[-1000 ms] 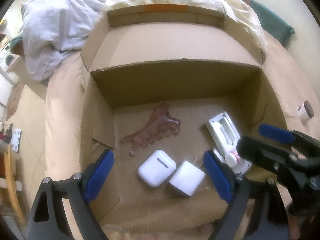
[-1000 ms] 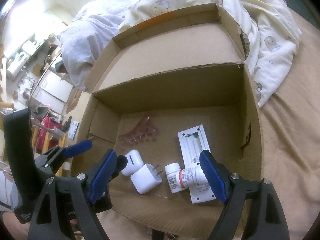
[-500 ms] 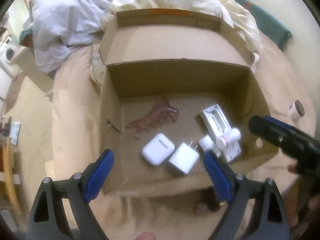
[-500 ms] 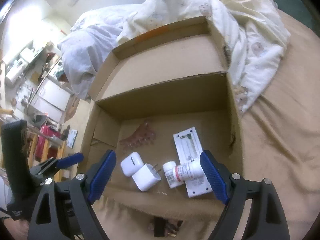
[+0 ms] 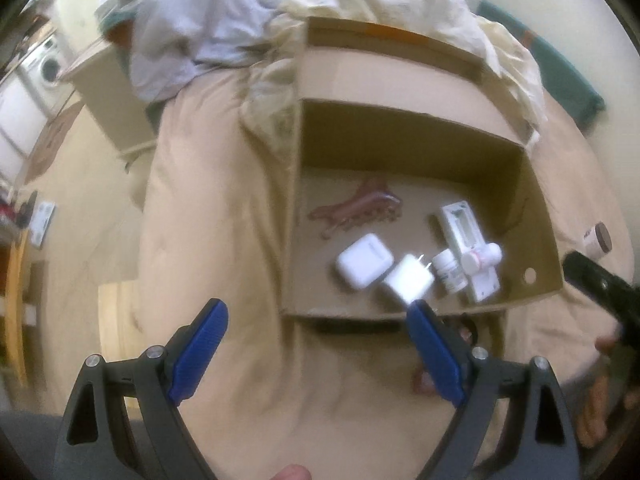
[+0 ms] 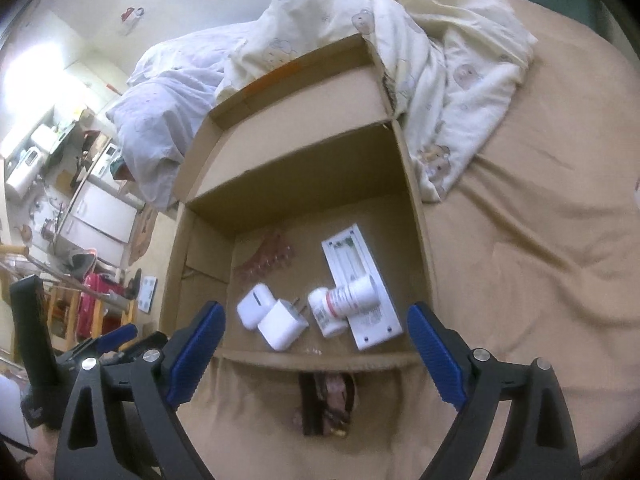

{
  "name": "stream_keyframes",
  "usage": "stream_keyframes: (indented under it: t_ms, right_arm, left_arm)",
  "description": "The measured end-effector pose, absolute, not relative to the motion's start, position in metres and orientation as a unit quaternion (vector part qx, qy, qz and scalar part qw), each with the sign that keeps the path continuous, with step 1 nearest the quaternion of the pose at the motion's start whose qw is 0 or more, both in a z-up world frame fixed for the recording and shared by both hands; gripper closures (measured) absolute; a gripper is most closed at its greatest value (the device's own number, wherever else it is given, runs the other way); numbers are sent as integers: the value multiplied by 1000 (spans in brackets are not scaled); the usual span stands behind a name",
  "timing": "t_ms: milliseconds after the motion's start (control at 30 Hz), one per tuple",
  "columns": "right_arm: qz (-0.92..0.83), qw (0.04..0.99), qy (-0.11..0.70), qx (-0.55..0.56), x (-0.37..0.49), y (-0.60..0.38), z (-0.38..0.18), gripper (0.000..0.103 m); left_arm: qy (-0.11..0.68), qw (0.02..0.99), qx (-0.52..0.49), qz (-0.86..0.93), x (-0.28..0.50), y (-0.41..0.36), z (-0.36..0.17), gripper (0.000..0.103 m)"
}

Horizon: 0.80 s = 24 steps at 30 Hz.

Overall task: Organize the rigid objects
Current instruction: 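Raise both tools out of the box toward the remaining items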

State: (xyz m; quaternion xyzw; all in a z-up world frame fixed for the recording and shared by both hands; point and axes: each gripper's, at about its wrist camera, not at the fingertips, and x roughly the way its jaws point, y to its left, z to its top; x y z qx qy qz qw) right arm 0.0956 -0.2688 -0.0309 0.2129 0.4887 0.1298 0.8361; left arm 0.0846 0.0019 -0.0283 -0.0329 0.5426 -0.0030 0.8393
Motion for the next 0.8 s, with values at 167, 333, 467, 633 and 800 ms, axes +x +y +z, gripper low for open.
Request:
stream_keyframes:
  t_ms: [167, 333, 467, 633, 800]
  right_arm:
    - [125, 833, 495, 213, 79, -269, -34, 5]
    - [122, 816, 520, 220, 67, -267, -47, 5]
    - [115, 810, 533, 218, 68, -266, -55, 5]
    - [114, 791, 554, 235, 76, -262, -69, 5]
    - [121, 785, 561, 234, 80, -258, -73, 5]
  left_arm:
    - [549, 834, -51, 13, 72, 16, -36, 13]
    - [574, 816, -64, 21, 69, 21, -54, 13]
    - [589, 806, -60, 17, 72, 11, -72, 13]
    - [613, 789, -36, -18, 86, -23, -102, 13]
    - [629, 776, -46, -11, 101, -38, -132, 13]
